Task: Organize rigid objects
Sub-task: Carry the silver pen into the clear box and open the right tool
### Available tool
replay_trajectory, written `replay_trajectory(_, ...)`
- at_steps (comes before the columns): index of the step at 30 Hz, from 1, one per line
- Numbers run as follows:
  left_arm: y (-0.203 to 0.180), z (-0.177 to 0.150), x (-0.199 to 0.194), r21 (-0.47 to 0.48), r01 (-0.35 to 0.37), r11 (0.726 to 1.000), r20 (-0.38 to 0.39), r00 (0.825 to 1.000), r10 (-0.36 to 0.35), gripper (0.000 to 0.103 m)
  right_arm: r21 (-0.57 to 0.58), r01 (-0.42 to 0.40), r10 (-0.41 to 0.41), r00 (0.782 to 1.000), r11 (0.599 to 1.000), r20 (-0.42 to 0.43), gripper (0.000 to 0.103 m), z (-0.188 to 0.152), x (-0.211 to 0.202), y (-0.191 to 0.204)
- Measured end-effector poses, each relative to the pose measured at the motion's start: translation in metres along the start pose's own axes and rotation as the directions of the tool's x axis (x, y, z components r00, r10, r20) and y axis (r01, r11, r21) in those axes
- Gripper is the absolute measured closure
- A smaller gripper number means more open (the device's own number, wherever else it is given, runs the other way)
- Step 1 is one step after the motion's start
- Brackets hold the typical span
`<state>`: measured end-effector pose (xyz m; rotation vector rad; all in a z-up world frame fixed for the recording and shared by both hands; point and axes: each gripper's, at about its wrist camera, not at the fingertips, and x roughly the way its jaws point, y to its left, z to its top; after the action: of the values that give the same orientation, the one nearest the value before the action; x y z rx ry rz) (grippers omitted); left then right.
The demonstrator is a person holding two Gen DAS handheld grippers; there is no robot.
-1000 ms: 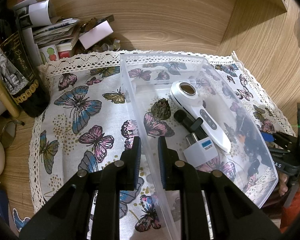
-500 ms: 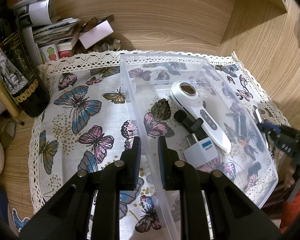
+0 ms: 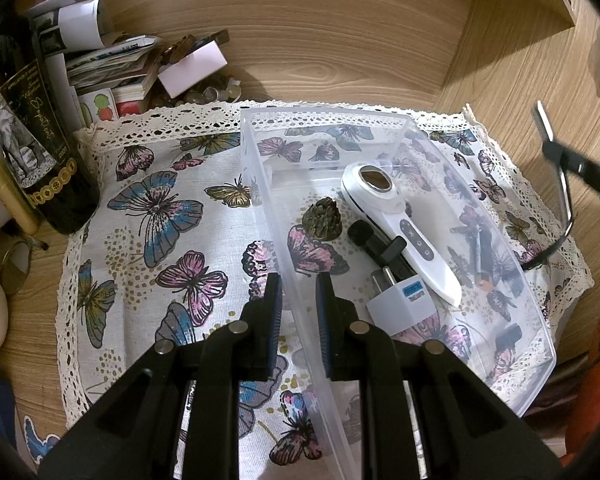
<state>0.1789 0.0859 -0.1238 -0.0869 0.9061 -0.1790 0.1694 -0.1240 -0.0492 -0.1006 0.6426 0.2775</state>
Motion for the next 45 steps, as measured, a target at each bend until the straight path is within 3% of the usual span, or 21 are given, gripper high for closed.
replay_trajectory(6,0.000,0.000,0.000,0.000,0.000,1.000,0.000,1.000,0.000,0.087,-0.066,-0.070,0.074,0.996,0.995,0.058,0.089,0.026,-0.005,0.028)
replay_trajectory(11,0.000,0.000,0.000,0.000,0.001,1.000,0.001,1.000,-0.001,0.087,-0.115,-0.140,0.146,0.988,0.984,0.051,0.089,0.036,0.002,0.051)
replay_trajectory(20,0.000,0.000,0.001,-0.003,0.005,1.000,0.001,1.000,-0.005,0.086,-0.209,-0.201,0.183,0.978,0.957,-0.102,0.089,0.021,0.049,0.094)
replay_trajectory(31,-0.001,0.001,0.001,-0.004,0.010,1.000,0.004,1.000,-0.010,0.085,-0.281,-0.243,0.148,0.935,0.928,-0.321,0.089,-0.008,0.097,0.107)
replay_trajectory(40,-0.001,0.001,0.001,-0.005,0.013,1.000,0.004,1.000,-0.013,0.085,-0.285,-0.263,0.145,0.915,0.922,-0.377,0.089,-0.014,0.106,0.111)
replay_trajectory(45,0.000,0.000,0.001,-0.004,0.012,1.000,0.004,1.000,-0.012,0.085,-0.283,-0.254,0.141,0.920,0.925,-0.364,0.089,-0.016,0.104,0.111)
